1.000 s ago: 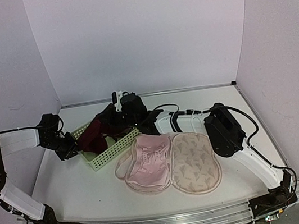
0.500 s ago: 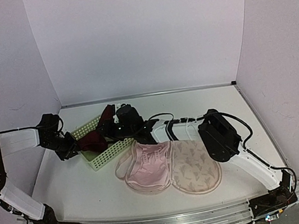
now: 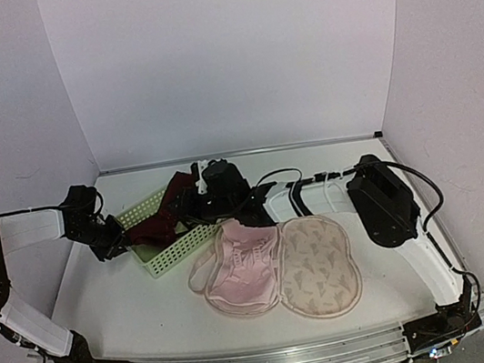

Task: Unzip the laundry bag and remove the bra
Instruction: Place the bra in the bin, then pick up the bra from the laundry bag.

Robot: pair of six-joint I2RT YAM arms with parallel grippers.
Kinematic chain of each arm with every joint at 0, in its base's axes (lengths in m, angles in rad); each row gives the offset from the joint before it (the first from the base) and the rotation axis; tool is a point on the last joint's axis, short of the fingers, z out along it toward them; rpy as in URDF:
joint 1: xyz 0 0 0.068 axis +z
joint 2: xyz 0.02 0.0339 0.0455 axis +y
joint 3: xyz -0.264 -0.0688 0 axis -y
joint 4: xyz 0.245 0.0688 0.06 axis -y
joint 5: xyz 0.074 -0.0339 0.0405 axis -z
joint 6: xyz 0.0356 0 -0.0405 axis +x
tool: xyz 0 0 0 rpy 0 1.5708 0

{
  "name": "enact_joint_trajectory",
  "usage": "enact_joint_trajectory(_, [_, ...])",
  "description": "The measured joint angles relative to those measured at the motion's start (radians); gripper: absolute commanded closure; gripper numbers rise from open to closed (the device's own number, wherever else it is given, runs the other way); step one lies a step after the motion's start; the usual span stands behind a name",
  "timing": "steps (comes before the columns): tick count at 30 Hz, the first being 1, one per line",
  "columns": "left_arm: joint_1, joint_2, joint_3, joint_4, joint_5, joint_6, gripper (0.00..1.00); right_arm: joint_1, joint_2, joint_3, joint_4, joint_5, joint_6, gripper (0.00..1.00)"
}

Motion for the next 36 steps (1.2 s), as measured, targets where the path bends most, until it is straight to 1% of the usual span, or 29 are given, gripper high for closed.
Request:
enact_joint_trajectory(7, [0.0,-0.003,0.0,0.0,-0.004,-0.005,1.0,0.0,-0.156,-0.123,-0.001,-0.001,-0.023,0.44])
enact_joint_trajectory(10, [0.0,-0.003,0.0,0.0,-0.01,-0.009,1.0,0.0,-0.24,-0.2,-0.017,-0.001,-0.053,0.43])
enact_joint_trajectory(16, [0.0,-0.003,0.0,0.003,-0.011,-0.021,1.0,0.0,-0.42,-0.359,-0.111,0.006,-0.158,0.42])
enact_joint_trajectory(19, [0.0,-0.003,0.0,0.008,-0.011,-0.026,1.0,0.0,-0.549,-0.494,-0.17,0.039,-0.22,0.41])
enact_joint_trajectory(24, [0.0,-0.003,0.0,0.01,-0.01,-0.027,1.0,-0.001,-0.685,-0.659,-0.254,0.111,-0.273,0.38])
enact_joint_trajectory(28, [0.0,-0.003,0.0,0.01,-0.01,-0.027,1.0,-0.013,-0.748,-0.794,-0.3,0.148,-0.284,0.38])
enact_joint_trajectory(32, [0.0,-0.003,0.0,0.01,-0.009,-0.027,1.0,-0.031,-0.753,-0.9,-0.34,0.163,-0.282,0.37])
enact_joint_trajectory(36, [0.0,-0.003,0.0,0.01,-0.008,-0.027,1.0,-0.036,-0.739,-0.928,-0.366,0.164,-0.272,0.36])
